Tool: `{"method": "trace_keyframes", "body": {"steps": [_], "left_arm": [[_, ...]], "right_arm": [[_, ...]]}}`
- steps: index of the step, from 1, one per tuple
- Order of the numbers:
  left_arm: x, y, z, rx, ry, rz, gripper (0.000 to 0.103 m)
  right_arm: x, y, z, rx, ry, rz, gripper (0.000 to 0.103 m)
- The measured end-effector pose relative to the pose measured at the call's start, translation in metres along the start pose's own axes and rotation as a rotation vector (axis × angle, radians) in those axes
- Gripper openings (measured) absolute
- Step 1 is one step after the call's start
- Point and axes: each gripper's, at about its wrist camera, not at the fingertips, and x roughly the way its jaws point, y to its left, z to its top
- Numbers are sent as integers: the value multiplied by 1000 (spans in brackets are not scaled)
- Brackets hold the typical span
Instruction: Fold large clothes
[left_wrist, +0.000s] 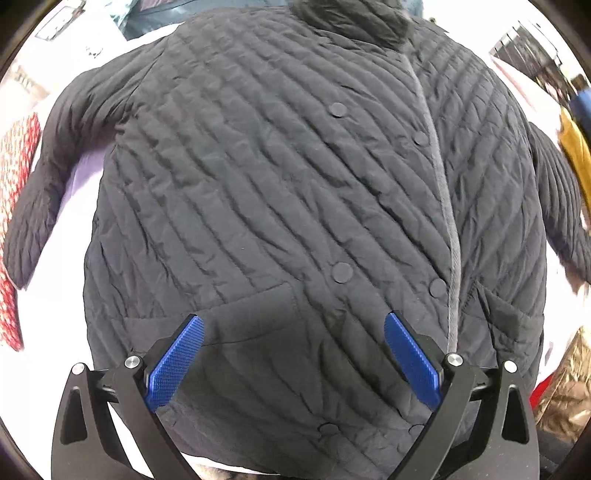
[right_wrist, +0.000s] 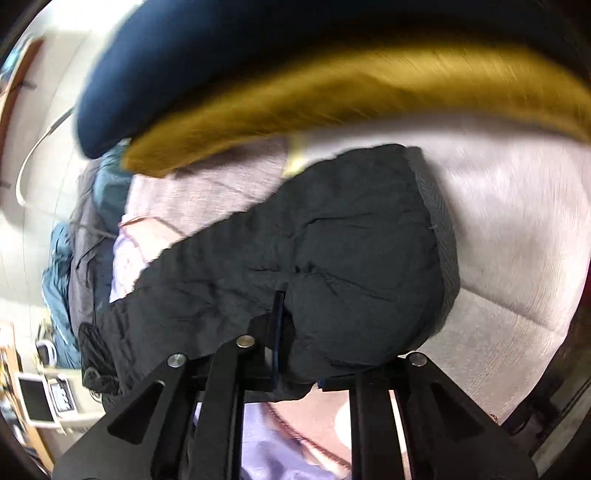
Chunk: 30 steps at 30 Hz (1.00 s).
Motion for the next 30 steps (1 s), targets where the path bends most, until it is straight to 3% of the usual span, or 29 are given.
{"method": "trace_keyframes", "body": {"steps": [4,8,9,10,11,12,18,20,24,27,30], "left_arm": [[-6,15,1,-81,-11,-46,96],[-25,24,4,-70,-70,-48,96],[-31,27,4,-65,-81,-45,96],[-36,28,2,-62,-95,-45,96],[-38,31,1,-63,-101,-47,96],[-42,35,-1,-69,-108,-49,96],[-46,87,-22,-156,-133,-48,96],[-44,96,-28,-172,-139,-17,96],[-49,117,-48,-233,-141,-1,96],[-45,131,-57,-286,-132,-2,96],[-41,141,-60,-318,-123,-2,96]], "right_arm": [[-27,62,9,-161,-47,62,11],[-48,145,7,-353,-76,156,10],[-48,145,7,-353,-76,156,10],[-52,166,5,-395,-79,184,10],[-59,211,-1,-487,-86,254,10],[-59,211,-1,-487,-86,254,10],[-79,354,-20,-731,-91,453,9],[-73,396,-40,-814,-37,488,9],[-47,457,-130,-1034,90,520,9],[-15,471,-206,-1146,217,532,9],[22,469,-284,-1287,314,477,9]]}}
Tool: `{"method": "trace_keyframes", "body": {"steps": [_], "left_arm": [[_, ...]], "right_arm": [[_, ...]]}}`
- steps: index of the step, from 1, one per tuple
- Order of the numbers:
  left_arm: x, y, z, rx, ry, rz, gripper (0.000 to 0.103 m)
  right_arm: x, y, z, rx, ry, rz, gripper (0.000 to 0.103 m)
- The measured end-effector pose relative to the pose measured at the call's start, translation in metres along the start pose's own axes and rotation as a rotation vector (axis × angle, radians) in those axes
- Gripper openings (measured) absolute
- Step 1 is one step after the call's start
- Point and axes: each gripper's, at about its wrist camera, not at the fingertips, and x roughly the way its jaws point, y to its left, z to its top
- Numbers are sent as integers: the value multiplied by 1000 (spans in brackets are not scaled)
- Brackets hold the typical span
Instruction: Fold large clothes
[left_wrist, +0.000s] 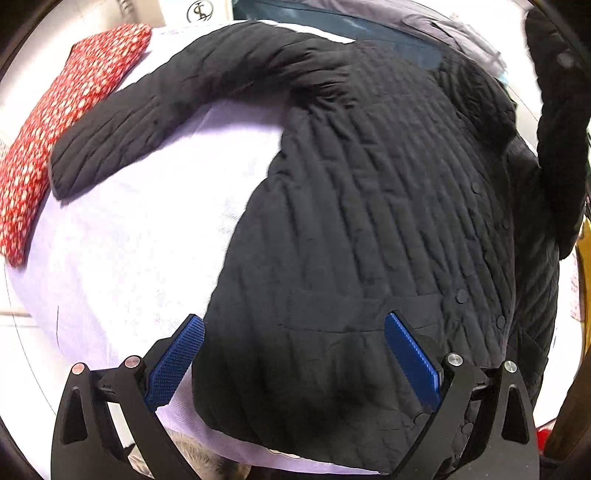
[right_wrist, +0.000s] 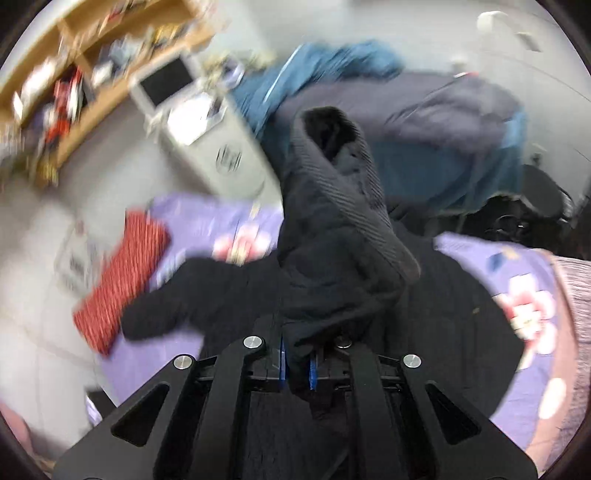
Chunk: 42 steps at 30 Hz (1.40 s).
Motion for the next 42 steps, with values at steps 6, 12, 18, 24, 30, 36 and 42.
{"method": "trace_keyframes", "body": {"steps": [6,12,18,24,30,36,42], "left_arm": [[5,4,3,18,5,8,96],[13,-3,15,35,13,-5,96],[21,-13,28,69,19,-2,96],[24,-22,36,80,21,-11,96],[12,-56,54,181,-40,-32,96],[9,-120,84,377,-86,-51,96],[18,-190,121,523,-131,-52,96]], "right_arm": [[89,36,-53,-96,207,-45,9],[118,32,-66,-76,272,-103,28],[133,40,-64,-74,327,-153,82],[108,47,-75,-71,289,-74,82],[71,-19,-88,42,207,-303,82],[55,-90,-119,146,254,-454,82],[63,-106,-129,170,303,-422,86]]}}
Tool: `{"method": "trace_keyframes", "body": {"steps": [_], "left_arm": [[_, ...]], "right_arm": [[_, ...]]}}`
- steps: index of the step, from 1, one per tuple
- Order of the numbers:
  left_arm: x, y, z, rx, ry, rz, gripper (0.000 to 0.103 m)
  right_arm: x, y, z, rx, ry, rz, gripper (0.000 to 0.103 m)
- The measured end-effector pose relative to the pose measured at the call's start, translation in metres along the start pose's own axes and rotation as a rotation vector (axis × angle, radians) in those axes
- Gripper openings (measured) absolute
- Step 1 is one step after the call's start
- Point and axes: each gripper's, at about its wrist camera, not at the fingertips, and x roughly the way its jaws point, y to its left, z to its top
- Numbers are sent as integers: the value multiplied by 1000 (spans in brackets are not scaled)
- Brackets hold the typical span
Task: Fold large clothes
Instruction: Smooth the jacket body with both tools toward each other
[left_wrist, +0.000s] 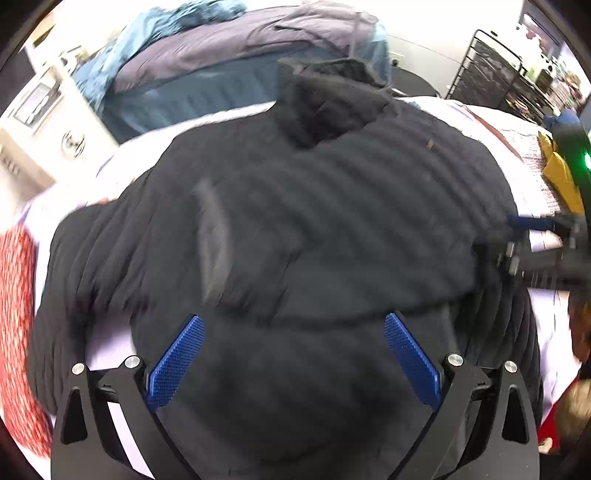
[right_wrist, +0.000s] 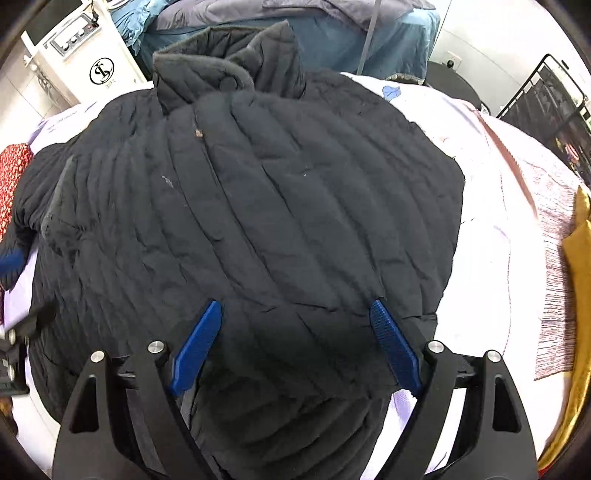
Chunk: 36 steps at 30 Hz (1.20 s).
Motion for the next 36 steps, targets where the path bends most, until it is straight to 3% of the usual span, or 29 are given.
{"method": "trace_keyframes", "body": {"steps": [5,9,11,13,25,36], "left_arm": [[27,-27,28,27,35,-27,96],[73,-29,28,10,165,19,98],[90,-21,25,-45,218,-8,98],[96,-16,22,-90,222,-34,98],[111,-30,16,-58,220,-15,98],[118,-31,18,-48,223,-33,98]], "right_arm": [[26,0,-2,-28,42,-11,88],[44,-3,2,-31,72,4,91],[53,-1,3,-49,88,-1,93],[62,4,4,-78,98,-14,96],[91,15,15,-76,126,-44,98],[93,23,12,-60,94,-77,98]]}}
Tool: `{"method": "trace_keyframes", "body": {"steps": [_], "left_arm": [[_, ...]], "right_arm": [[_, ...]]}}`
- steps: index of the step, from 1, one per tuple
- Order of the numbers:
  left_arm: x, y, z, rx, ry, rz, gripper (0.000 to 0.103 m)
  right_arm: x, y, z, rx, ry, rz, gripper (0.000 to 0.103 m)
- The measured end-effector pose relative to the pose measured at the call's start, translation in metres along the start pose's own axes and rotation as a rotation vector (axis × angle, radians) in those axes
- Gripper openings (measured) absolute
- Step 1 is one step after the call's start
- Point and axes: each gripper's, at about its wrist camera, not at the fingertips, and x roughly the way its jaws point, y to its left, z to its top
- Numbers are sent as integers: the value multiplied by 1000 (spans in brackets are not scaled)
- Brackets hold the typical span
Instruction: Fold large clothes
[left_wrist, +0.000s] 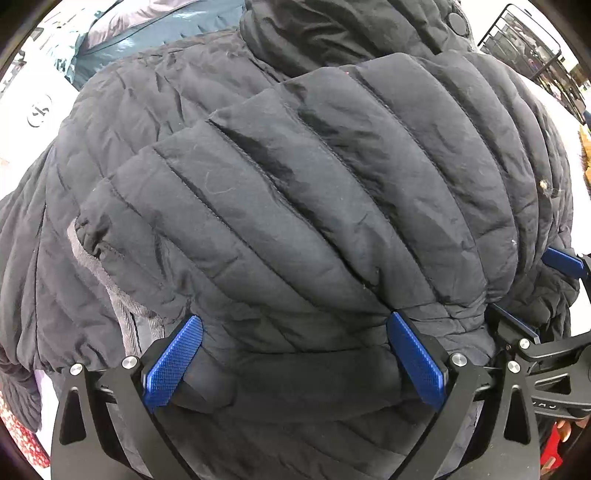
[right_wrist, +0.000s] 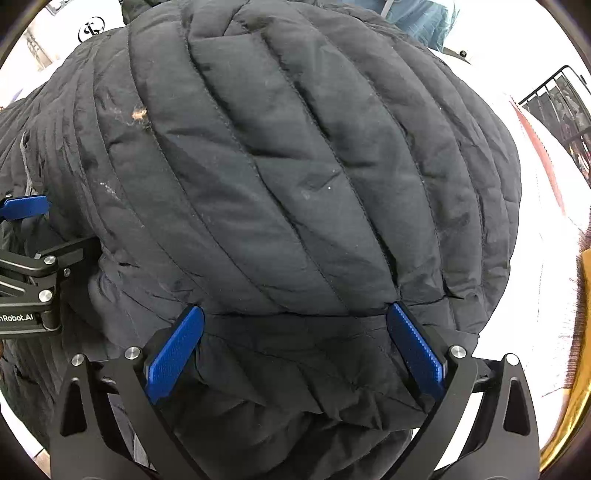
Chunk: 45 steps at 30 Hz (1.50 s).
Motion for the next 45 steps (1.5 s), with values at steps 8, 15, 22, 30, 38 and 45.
{"method": "trace_keyframes", "body": {"steps": [8,15,22,30,38,45], "left_arm": [[-6,8,-9,-2,-34,-7,98],[-28,13,-29,-72,-55,0,97],[-61,39,-66,-193,-89,-87,97],[-80,114,-152,-469,-90,-183,97],[-92,203,-234,-786,-144,-204,96],[-96,261,-292,-1054,-218,-199,96]], "right_arm": [[-5,8,-5,2,19,-3,98],[-25,8,-1,41,55,26,98],[-57,21,-13,27,15,45,98],[-94,56,-38,-26,-35,98,98],[-105,109,-65,-144,-24,153,98],[-109,146,-85,-225,2,161,98]]}}
